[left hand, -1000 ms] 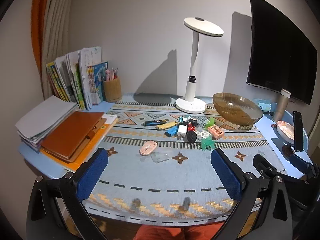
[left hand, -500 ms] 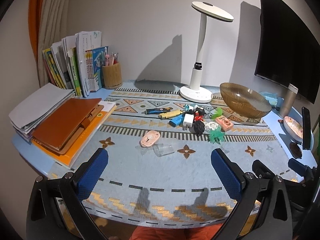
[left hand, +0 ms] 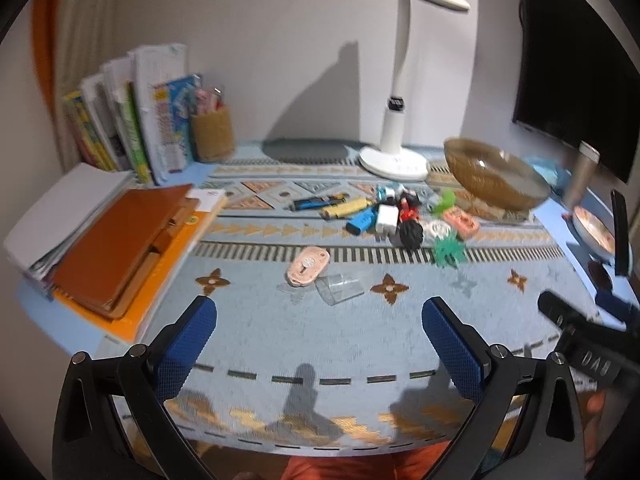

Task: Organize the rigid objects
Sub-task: 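Grasp the pink eraser with left tool while right tool grasps the pink capybara box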

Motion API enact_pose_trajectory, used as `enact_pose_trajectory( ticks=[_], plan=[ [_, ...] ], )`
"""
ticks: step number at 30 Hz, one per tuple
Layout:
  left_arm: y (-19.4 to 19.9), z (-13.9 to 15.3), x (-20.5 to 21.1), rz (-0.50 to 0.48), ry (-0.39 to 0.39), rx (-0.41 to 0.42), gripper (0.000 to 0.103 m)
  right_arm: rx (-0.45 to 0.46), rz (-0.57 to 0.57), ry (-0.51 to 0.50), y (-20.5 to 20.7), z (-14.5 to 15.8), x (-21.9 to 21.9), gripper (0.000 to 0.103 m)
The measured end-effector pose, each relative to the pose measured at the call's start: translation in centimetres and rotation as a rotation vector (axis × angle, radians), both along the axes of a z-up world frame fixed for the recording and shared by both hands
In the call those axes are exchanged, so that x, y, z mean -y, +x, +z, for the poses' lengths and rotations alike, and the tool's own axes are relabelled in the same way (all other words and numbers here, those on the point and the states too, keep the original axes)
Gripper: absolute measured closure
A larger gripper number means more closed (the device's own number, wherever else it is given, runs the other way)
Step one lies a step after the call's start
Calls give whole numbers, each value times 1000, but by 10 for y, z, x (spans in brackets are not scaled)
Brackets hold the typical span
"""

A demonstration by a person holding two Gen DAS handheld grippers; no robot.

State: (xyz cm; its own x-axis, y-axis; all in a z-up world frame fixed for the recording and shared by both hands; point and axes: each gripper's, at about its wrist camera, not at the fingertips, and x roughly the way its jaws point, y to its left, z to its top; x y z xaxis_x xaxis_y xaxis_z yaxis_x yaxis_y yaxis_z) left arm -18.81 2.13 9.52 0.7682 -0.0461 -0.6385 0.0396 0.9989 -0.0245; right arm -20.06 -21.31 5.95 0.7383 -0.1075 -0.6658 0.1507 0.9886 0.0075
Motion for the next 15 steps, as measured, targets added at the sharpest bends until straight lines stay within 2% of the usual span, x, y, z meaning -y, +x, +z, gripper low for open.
enact_pose_trajectory(
  ticks=[4,10,12,15],
  plan=[
    [26,-16,-5,-74,-2,-76,1,-3,20,-25,18,0,1,0],
    [55,-34,-3,-159,129,-95,1,-42,123,26,57,-1,5,0],
    [66,-38,-10,-166,157,-103,1,-53,145,12,69,-5,1,0],
    [83,-42,-26,-125,218,-94,1,-75,176,-10,88,-13,-5,9]
  ],
)
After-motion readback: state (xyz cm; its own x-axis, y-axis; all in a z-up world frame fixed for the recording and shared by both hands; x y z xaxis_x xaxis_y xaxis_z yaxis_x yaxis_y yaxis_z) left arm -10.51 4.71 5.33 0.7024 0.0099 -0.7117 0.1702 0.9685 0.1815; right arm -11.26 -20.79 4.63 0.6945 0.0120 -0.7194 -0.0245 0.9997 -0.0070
